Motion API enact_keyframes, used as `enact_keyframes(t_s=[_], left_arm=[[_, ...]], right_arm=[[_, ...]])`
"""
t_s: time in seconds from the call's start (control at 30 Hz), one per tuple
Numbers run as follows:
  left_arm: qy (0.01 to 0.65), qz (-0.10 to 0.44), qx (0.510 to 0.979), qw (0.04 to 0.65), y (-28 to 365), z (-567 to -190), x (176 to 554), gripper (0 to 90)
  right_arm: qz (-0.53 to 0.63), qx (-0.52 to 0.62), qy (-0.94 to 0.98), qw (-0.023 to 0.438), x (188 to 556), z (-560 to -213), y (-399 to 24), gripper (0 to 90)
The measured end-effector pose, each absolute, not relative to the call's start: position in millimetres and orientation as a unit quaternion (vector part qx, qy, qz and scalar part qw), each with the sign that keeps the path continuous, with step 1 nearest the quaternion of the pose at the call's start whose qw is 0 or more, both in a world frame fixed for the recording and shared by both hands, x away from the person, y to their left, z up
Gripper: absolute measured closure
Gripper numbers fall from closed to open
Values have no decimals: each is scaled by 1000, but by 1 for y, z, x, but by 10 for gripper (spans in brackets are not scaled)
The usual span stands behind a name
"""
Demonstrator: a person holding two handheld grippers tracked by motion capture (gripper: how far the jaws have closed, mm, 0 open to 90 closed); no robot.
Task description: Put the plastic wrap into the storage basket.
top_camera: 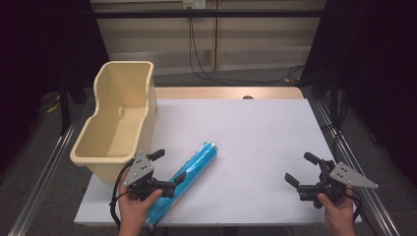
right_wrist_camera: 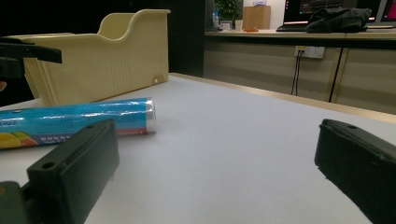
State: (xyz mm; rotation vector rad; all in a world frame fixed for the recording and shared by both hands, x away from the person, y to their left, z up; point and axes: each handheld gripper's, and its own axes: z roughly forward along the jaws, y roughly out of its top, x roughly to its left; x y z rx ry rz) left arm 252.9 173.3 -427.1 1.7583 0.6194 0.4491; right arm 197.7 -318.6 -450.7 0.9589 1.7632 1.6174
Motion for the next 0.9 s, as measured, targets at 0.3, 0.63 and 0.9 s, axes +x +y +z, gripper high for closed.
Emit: enact_keyframes(t_s=[0.3,0.63,0.9], left_arm=[[269,172,781,537,167,-423,259,15],[279,140,827,467,153,-418,269,15],[303,114,859,398,140,-416,279,15]], right_arm=[[598,352,663,281,198,-450,-316,0],[590,347,671,284,197,-450,-316,0],[585,342,674,293,197,-449,-315,0]])
